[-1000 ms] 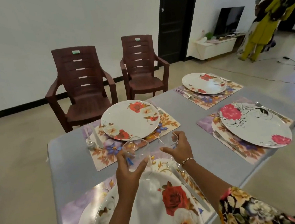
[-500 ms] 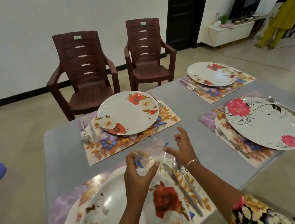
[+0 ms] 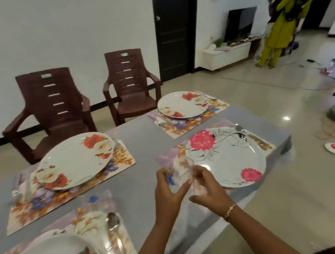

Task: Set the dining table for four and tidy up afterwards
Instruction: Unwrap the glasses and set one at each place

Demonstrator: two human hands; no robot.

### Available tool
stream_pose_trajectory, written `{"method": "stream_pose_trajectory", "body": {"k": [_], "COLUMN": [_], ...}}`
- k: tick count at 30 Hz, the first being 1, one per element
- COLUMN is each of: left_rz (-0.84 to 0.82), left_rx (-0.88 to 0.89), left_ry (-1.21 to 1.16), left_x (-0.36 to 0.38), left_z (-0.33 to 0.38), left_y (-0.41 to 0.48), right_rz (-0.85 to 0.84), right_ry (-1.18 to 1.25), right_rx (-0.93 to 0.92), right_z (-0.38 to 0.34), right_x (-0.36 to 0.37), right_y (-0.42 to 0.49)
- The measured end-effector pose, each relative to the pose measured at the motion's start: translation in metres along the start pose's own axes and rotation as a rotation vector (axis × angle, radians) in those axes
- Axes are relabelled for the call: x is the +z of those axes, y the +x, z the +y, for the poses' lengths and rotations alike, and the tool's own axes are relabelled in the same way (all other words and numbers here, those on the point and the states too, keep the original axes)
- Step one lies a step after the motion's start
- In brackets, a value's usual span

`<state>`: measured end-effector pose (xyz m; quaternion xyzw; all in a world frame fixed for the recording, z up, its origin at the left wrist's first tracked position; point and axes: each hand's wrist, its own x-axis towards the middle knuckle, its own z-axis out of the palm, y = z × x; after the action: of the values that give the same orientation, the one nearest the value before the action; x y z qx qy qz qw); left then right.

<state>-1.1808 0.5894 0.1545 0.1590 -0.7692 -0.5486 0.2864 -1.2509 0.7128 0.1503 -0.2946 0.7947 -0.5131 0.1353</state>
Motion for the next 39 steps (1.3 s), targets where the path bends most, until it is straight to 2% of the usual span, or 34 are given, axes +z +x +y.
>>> {"method": "stream_pose_trajectory", "body": {"k": [3, 9, 15, 20, 26, 33, 39], "left_rz": [-0.084, -0.241, -0.387, -0.353, -0.340, -0.308, -0.230], "left_rx": [-0.008, -0.011, -0.035, -0.078, -0.065, -0.137, -0.241], "left_ry": [-0.012, -0.037, -0.011, 0.074, 0.337, 0.525, 0.626], "left_x": [0.057, 0.145, 0.205, 0.230, 0.246, 0.267, 0.275], "left_z": [0.011, 0.024, 0.015, 0.002, -0.035, -0.055, -0.054], "left_y": [0.012, 0.040, 0.097, 0.150, 0.192, 0.208, 0.208], "right_rz": [0.055, 0.315, 0.400, 0.399, 0.384, 0.288, 0.185], "right_ry": [-0.001, -0.045, -0.046, -0.086, -0.095, -0.134, -0.139], "right_rx": [0.049, 0.075, 0.130, 0.124, 0.137, 0.097, 0.095], "right_z": [0.016, 0.053, 0.097, 0.125, 0.149, 0.181, 0.203], "right_x": [-0.041, -0.102, -0.155, -0.203, -0.237, -0.246, -0.235], "right_y": [0.003, 0.023, 0.074, 0.132, 0.210, 0.283, 0.311]}}
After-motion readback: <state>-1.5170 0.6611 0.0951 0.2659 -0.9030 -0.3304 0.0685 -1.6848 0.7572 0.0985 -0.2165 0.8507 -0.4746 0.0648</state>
